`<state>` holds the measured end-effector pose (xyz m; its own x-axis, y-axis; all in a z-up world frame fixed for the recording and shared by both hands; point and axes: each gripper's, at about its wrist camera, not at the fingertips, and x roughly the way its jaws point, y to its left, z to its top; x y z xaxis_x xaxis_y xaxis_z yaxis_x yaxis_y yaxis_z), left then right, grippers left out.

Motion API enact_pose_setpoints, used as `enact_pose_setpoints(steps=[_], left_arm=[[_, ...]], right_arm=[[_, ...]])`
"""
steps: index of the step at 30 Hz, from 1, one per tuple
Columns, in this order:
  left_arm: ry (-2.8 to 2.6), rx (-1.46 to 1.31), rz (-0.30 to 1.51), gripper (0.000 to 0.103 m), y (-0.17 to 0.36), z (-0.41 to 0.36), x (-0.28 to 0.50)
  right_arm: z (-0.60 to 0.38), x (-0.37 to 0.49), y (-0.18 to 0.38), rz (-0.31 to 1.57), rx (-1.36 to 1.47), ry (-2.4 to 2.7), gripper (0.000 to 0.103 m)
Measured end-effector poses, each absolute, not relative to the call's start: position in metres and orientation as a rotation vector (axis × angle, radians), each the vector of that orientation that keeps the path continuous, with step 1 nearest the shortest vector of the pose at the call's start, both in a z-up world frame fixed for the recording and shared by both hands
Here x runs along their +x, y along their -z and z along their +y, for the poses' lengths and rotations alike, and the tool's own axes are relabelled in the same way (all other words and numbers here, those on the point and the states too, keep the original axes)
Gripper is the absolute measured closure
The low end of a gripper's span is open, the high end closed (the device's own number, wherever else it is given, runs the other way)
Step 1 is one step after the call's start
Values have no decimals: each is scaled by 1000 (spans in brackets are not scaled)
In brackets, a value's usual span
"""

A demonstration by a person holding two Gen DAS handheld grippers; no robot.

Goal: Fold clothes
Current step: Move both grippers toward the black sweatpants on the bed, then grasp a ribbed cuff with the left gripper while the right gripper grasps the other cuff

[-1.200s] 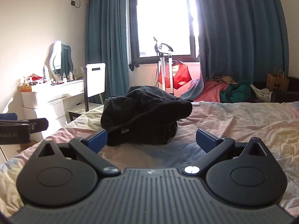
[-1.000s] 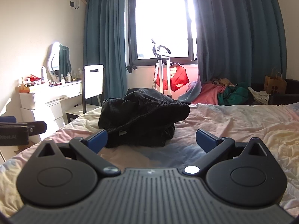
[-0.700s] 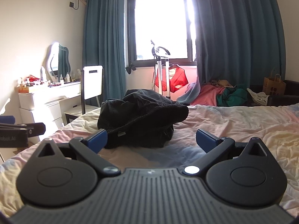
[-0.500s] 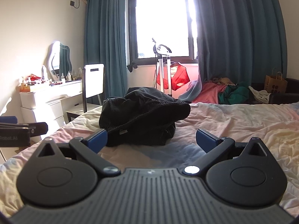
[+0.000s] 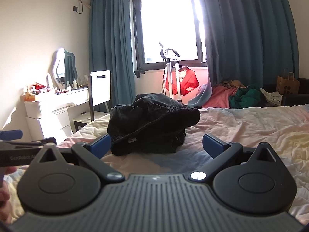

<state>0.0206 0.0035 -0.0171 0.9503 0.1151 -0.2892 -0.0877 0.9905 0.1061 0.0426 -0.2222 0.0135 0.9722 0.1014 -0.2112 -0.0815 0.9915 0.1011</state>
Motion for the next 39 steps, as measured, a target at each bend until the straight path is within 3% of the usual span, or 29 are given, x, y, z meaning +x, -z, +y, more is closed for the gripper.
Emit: enact_pose_setpoints(steps=[18, 28, 39], left_arm=[[-39, 105, 223, 0, 6, -28, 9], [-52, 272, 413, 0, 63, -75, 90], [-84, 294, 446, 0, 113, -69, 197]], right_arm=[[-252, 24, -20, 166, 130, -81, 0], [-281, 28, -14, 185, 247, -38, 0], [-290, 50, 7, 239, 334, -36, 0]])
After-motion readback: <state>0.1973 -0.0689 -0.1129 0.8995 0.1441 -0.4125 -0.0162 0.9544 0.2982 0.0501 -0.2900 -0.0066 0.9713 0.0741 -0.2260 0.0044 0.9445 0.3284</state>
